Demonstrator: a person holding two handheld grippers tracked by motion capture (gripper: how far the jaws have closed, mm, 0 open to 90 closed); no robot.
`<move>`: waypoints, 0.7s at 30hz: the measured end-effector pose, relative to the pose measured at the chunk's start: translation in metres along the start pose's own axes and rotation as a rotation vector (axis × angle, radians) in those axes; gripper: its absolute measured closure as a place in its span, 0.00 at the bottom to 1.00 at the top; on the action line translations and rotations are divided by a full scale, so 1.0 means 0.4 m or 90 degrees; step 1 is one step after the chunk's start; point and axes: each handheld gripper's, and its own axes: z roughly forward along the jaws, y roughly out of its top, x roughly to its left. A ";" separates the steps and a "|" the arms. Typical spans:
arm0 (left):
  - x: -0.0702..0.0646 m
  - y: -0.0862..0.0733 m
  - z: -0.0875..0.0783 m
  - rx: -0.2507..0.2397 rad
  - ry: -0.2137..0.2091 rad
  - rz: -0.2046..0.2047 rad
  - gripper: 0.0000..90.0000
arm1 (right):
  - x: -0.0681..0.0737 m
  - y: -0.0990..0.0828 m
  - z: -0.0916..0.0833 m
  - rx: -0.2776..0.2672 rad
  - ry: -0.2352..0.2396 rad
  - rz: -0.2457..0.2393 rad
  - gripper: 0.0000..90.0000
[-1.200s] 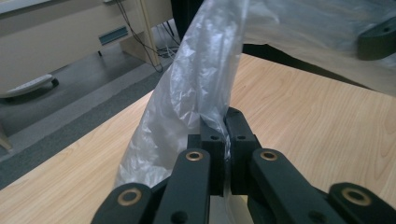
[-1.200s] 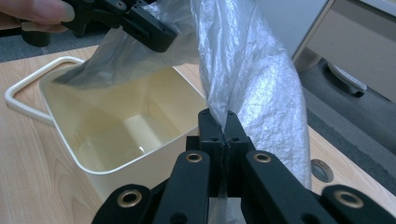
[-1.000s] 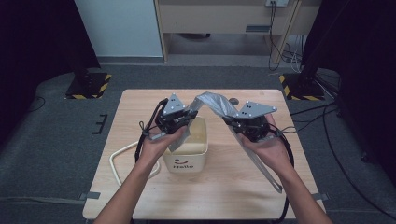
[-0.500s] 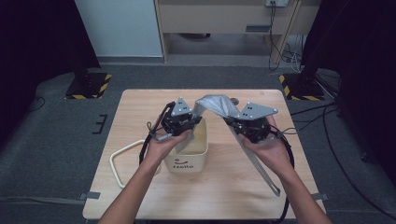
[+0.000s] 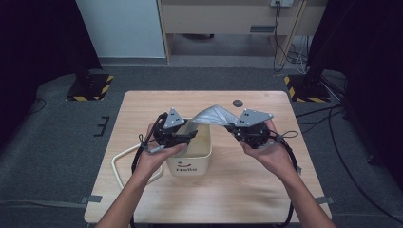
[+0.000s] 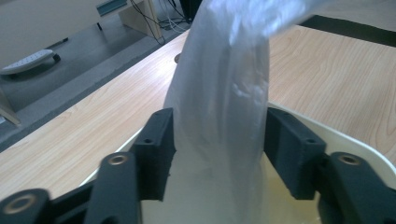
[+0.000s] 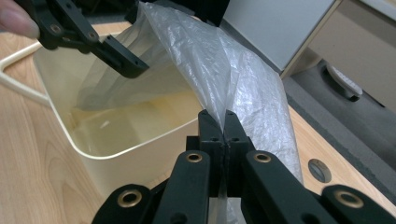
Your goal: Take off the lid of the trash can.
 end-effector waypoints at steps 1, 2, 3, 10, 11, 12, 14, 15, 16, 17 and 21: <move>-0.001 0.001 -0.002 -0.008 0.000 0.003 0.43 | 0.003 0.000 0.006 0.008 0.006 -0.004 1.00; -0.003 0.003 -0.003 -0.012 -0.001 0.006 0.43 | 0.003 0.000 0.006 0.008 0.006 -0.004 1.00; -0.004 0.006 -0.003 -0.014 0.000 0.011 0.42 | 0.005 0.000 0.009 0.012 0.008 -0.006 1.00; 0.000 0.015 0.023 -0.002 -0.003 0.018 0.55 | 0.017 0.000 0.027 0.027 0.016 -0.020 1.00; 0.001 0.014 0.025 0.004 -0.004 0.019 0.62 | 0.017 -0.001 0.027 0.029 0.017 -0.019 1.00; 0.002 0.013 0.026 0.003 -0.006 0.017 0.67 | 0.016 -0.002 0.027 0.030 0.016 -0.019 1.00; 0.002 0.011 0.022 0.002 -0.009 0.012 0.81 | 0.013 -0.005 0.026 0.032 0.015 -0.017 1.00; 0.001 0.011 0.021 0.001 -0.012 0.007 0.86 | 0.012 -0.007 0.025 0.034 0.014 -0.018 1.00; 0.001 0.012 0.020 -0.001 -0.015 0.004 0.91 | 0.011 -0.009 0.026 0.034 0.011 -0.019 0.99; 0.000 0.012 0.019 0.001 -0.020 0.003 0.94 | 0.010 -0.010 0.026 0.035 0.011 -0.019 0.99; 0.001 0.014 0.015 -0.002 -0.032 -0.005 0.98 | 0.012 -0.017 0.030 0.035 -0.003 -0.027 0.90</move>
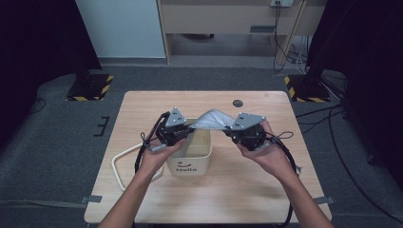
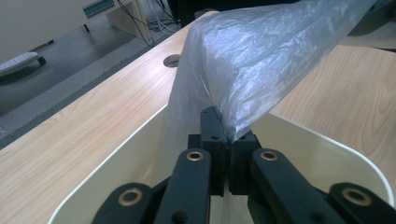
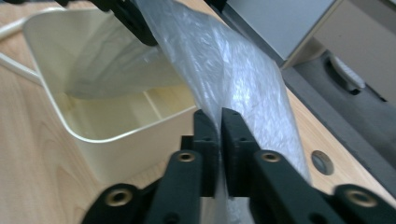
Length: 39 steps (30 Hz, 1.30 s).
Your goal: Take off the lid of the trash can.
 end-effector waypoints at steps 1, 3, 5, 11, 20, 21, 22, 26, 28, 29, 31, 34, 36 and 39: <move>0.002 0.001 -0.002 -0.002 -0.002 -0.002 0.99 | 0.000 -0.003 0.002 0.000 -0.009 -0.007 0.84; 0.004 0.004 -0.007 -0.006 0.000 -0.007 0.99 | 0.002 -0.010 0.009 -0.002 -0.019 -0.010 0.73; 0.007 0.006 -0.010 -0.008 0.003 -0.013 0.99 | 0.004 -0.017 0.016 -0.005 -0.032 -0.012 0.66; 0.011 0.004 -0.012 -0.006 0.005 -0.023 0.99 | 0.016 -0.034 0.033 -0.014 -0.044 0.007 0.51; 0.021 0.001 -0.024 -0.008 0.011 -0.027 0.99 | 0.033 -0.055 0.045 -0.012 -0.041 0.007 0.49; 0.021 0.001 -0.025 -0.007 0.012 -0.027 0.99 | 0.033 -0.055 0.045 -0.012 -0.041 0.007 0.49; 0.022 0.001 -0.025 -0.006 0.013 -0.027 0.99 | 0.034 -0.059 0.045 -0.010 -0.040 0.006 0.50; 0.022 -0.001 -0.026 -0.004 0.017 -0.027 0.99 | 0.038 -0.070 0.039 -0.006 -0.027 0.002 0.65; 0.021 -0.003 -0.027 0.000 0.016 -0.024 0.99 | 0.037 -0.072 0.034 0.004 -0.024 0.000 0.81; 0.019 -0.006 -0.028 0.006 0.017 -0.021 0.99 | 0.034 -0.072 0.030 0.004 -0.024 0.003 0.85; 0.015 -0.012 -0.027 0.015 0.014 -0.017 0.99 | 0.024 -0.069 0.024 -0.002 -0.034 0.012 0.91; 0.002 -0.018 -0.028 0.025 0.015 -0.005 0.99 | 0.009 -0.063 0.020 -0.006 -0.034 0.028 0.94; -0.006 -0.021 -0.028 0.032 0.016 0.003 0.99 | 0.001 -0.057 0.019 -0.006 -0.037 0.025 0.96; -0.011 -0.029 -0.025 0.045 0.016 0.010 0.99 | -0.006 -0.044 0.015 -0.010 -0.043 0.028 0.96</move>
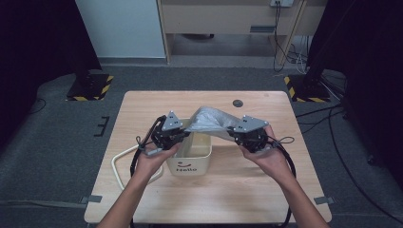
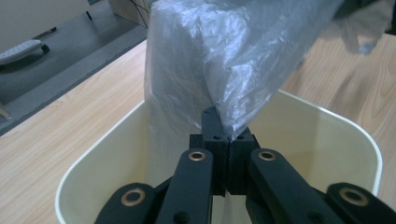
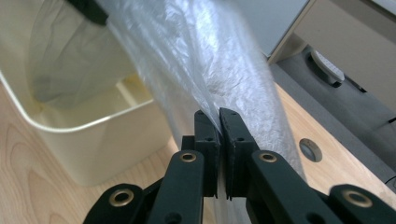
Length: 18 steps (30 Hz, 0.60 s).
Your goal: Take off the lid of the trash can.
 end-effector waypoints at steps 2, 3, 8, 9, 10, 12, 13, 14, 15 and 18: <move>-0.003 -0.007 0.005 0.007 -0.003 0.001 0.99 | -0.003 0.009 -0.003 -0.004 -0.004 0.002 0.97; -0.003 -0.010 0.007 0.014 -0.003 0.003 0.99 | -0.004 0.013 -0.005 -0.006 -0.005 0.001 0.97; -0.002 -0.029 0.017 0.022 -0.005 -0.005 0.99 | 0.000 0.037 -0.015 -0.018 -0.002 -0.001 0.91; -0.003 -0.032 0.019 0.020 -0.006 -0.010 0.99 | 0.001 0.041 -0.016 -0.020 -0.006 -0.002 0.88; -0.002 -0.034 0.017 0.030 -0.007 -0.004 0.99 | 0.000 0.044 -0.017 -0.020 -0.009 -0.002 0.85; -0.003 -0.039 0.019 0.022 -0.007 -0.013 0.99 | -0.002 0.048 -0.016 -0.020 -0.011 -0.001 0.77; -0.002 -0.040 0.018 0.024 -0.003 -0.011 0.99 | -0.001 0.049 -0.016 -0.017 -0.005 0.000 0.76; -0.001 -0.041 0.018 0.025 0.000 -0.013 0.99 | -0.001 0.049 -0.016 -0.017 -0.005 0.000 0.76; -0.001 -0.042 0.019 0.028 0.001 -0.011 0.99 | 0.000 0.048 -0.017 -0.016 -0.001 -0.002 0.80; -0.005 -0.044 0.023 0.035 -0.006 -0.006 0.99 | 0.006 0.050 -0.021 -0.016 0.011 -0.005 0.91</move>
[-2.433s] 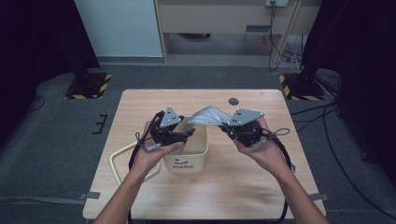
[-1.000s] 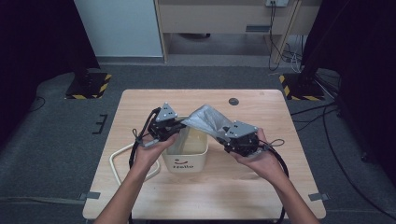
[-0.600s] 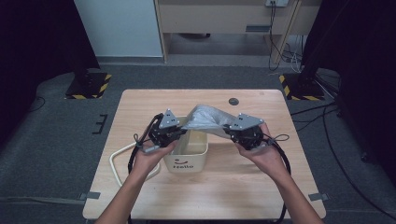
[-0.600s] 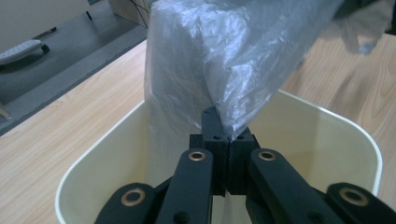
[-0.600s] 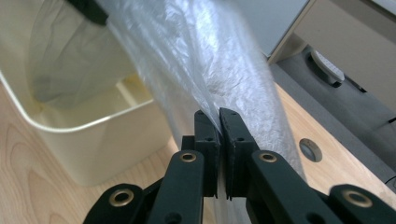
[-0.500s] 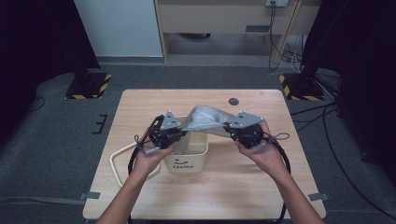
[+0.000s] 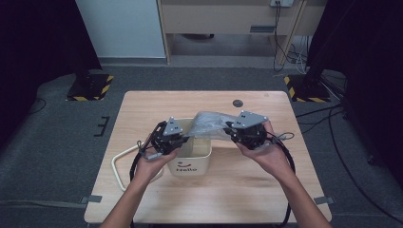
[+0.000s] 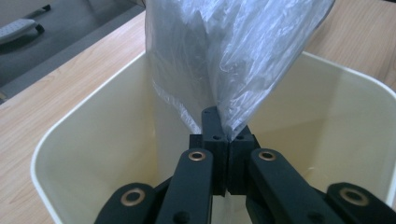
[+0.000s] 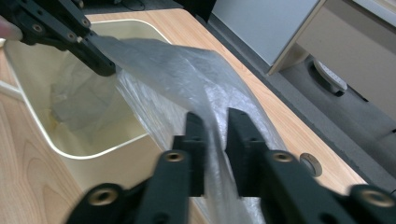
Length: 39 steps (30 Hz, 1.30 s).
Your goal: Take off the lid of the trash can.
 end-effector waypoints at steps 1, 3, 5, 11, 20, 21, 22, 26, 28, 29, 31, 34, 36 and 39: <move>-0.002 0.000 0.000 0.001 -0.001 0.003 0.99 | 0.001 0.002 -0.001 -0.001 -0.002 -0.002 0.93; -0.005 -0.001 0.000 0.001 -0.002 0.005 0.99 | 0.002 0.007 -0.003 -0.004 -0.002 -0.002 0.97; -0.008 -0.002 0.000 -0.002 -0.003 0.004 0.99 | 0.002 0.014 -0.004 -0.008 -0.004 0.003 0.98; -0.003 -0.009 -0.002 -0.004 -0.007 -0.003 0.99 | 0.006 0.042 -0.007 -0.005 -0.003 -0.009 1.00; -0.001 -0.013 0.001 0.003 -0.005 0.003 0.99 | 0.010 0.050 0.002 0.005 -0.003 -0.012 1.00; 0.000 -0.013 0.000 0.000 -0.006 0.005 0.98 | 0.011 0.050 0.003 0.010 -0.002 -0.015 1.00; 0.001 -0.013 -0.002 0.001 -0.004 0.009 0.95 | 0.011 0.049 0.004 0.013 -0.001 -0.016 1.00; -0.001 -0.016 -0.004 -0.018 0.016 0.011 0.66 | 0.011 0.046 0.009 0.026 0.001 -0.023 1.00; 0.001 -0.017 -0.007 -0.032 0.027 -0.002 0.47 | 0.012 0.045 0.011 0.030 0.003 -0.023 1.00; 0.002 -0.017 -0.010 -0.037 0.028 -0.001 0.44 | 0.012 0.044 0.012 0.031 0.003 -0.022 1.00; 0.003 -0.016 -0.018 -0.038 0.029 0.003 0.37 | 0.012 0.044 0.014 0.034 0.004 -0.023 1.00; 0.002 -0.010 -0.034 -0.050 0.035 0.009 0.31 | 0.013 0.043 0.018 0.041 0.006 -0.024 1.00; -0.001 0.001 -0.046 -0.057 0.037 0.017 0.29 | 0.015 0.043 0.019 0.043 0.006 -0.025 1.00; -0.005 0.022 -0.059 -0.068 0.037 0.030 0.29 | 0.016 0.044 0.019 0.045 0.007 -0.026 1.00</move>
